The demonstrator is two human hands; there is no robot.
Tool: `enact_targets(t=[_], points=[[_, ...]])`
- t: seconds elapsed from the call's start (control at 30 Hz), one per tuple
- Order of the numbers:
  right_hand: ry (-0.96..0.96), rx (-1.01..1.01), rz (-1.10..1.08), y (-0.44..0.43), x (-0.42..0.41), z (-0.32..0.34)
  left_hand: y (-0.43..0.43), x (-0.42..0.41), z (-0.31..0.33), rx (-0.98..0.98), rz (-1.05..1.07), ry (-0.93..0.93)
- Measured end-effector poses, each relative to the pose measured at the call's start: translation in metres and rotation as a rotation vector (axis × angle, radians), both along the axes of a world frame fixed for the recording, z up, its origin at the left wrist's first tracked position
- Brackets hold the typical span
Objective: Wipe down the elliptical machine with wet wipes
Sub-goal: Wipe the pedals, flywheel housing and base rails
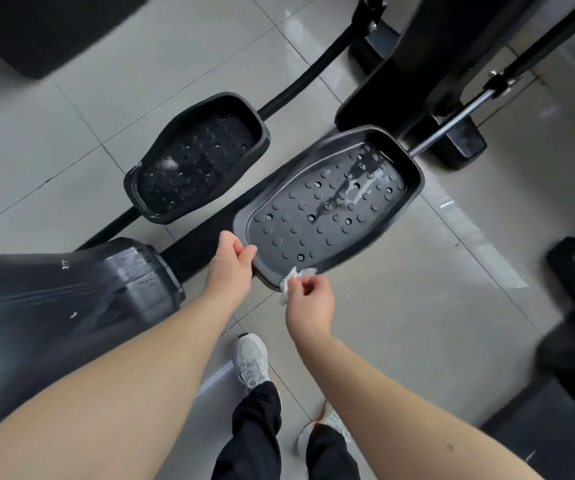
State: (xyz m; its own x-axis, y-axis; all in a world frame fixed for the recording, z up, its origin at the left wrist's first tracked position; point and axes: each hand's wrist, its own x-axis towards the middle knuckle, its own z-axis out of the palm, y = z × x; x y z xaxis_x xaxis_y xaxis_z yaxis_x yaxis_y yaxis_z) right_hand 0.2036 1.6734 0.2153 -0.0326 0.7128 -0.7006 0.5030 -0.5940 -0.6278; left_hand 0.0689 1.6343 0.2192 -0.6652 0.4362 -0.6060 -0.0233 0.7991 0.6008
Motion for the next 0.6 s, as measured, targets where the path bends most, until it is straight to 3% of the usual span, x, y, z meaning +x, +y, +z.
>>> enact_targets(t=[0.13, 0.23, 0.6], points=[[-0.058, 0.173, 0.454, -0.004, -0.009, 0.016, -0.010, -0.010, 0.004, 0.013, 0.061, -0.070], [-0.075, 0.258, 0.666, -0.001, -0.027, 0.015, -0.026, -0.020, 0.003, -0.017, 0.172, -0.091], [-0.194, 0.456, 0.957, 0.035, -0.158, -0.004, -0.065, -0.065, -0.017, -0.021, 0.324, -0.189]])
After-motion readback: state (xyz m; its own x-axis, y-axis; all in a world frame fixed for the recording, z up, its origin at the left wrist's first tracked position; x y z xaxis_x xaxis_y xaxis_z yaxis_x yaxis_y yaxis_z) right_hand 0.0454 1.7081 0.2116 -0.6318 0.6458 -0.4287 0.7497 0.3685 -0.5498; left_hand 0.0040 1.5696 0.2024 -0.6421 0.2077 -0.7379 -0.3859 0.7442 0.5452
